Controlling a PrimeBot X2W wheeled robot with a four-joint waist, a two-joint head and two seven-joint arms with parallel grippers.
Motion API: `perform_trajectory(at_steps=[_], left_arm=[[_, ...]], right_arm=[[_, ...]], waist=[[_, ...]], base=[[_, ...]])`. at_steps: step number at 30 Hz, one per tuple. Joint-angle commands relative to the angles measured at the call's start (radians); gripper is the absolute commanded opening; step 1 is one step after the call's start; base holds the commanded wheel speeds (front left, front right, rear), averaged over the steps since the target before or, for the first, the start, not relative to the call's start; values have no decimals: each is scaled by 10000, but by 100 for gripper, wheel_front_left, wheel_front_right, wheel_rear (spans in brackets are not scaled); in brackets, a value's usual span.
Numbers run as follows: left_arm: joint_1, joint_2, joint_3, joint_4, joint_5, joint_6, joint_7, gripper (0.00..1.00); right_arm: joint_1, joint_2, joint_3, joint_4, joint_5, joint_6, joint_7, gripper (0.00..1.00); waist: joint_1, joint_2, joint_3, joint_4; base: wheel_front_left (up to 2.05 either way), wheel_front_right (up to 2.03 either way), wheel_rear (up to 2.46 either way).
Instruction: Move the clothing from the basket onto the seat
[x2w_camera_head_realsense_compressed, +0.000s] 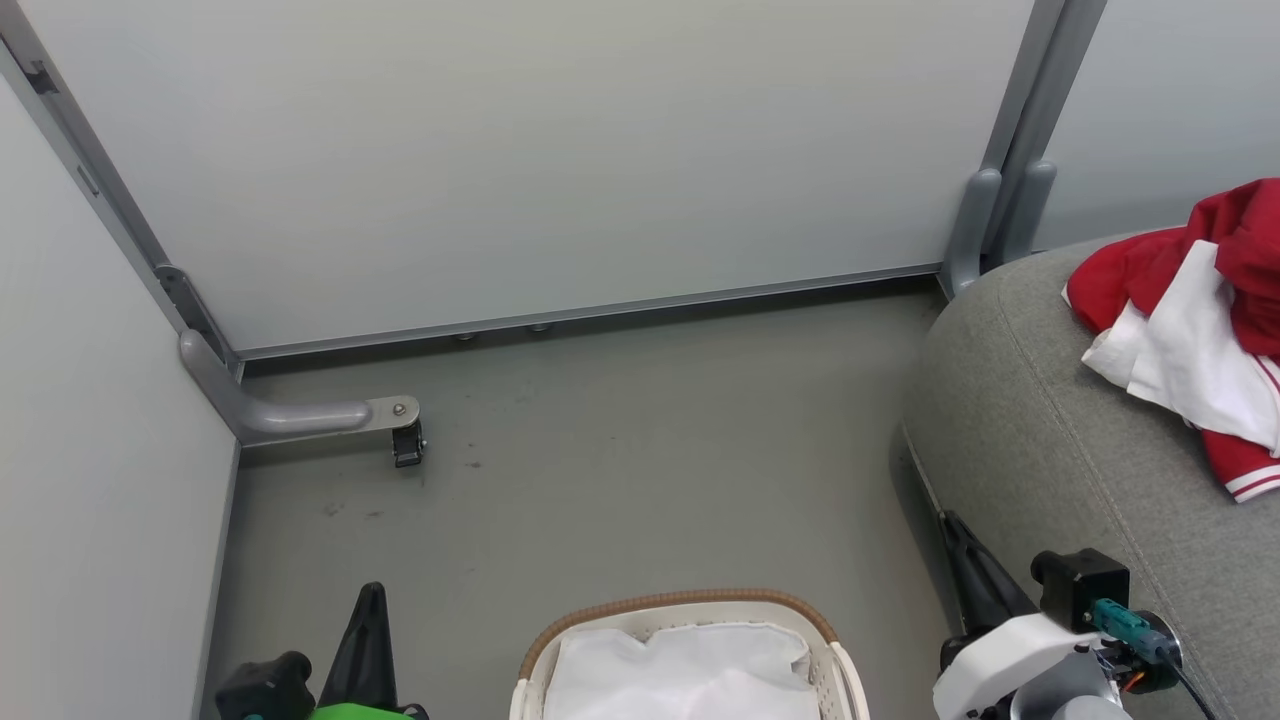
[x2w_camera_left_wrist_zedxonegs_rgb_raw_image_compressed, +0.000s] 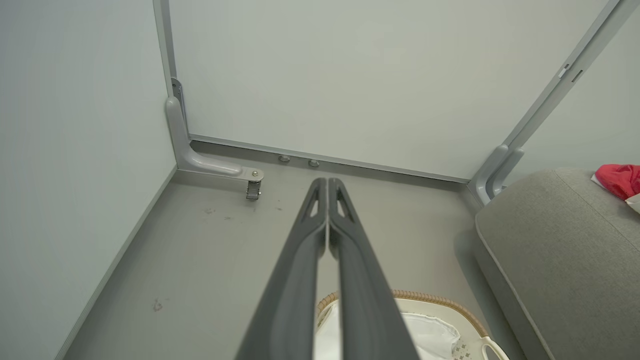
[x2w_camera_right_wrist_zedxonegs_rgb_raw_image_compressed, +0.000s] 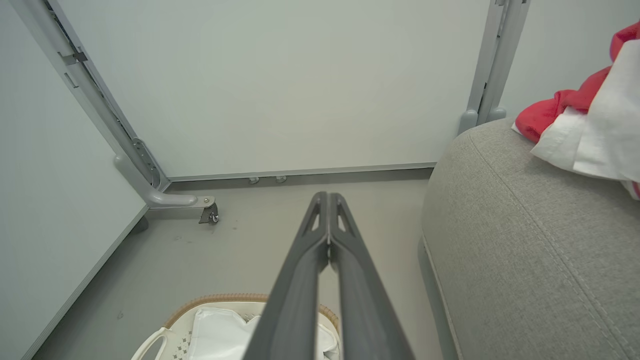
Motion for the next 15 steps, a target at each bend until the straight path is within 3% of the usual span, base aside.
perform_trajectory(at_steps=[1,15], left_arm=[[-97,6,100,-123,-391,-27,98,0],[-408,9,516,-287,-2601,-154,767,0]], right_arm=[[-164,-20,-96,-144,425,0,107,0],[-166,-36,-413,-429,2986,-1,753,0]], waist=[[1,0,5,-1],[1,0,44,-13]], base=[[0,0,0],[0,0,0]])
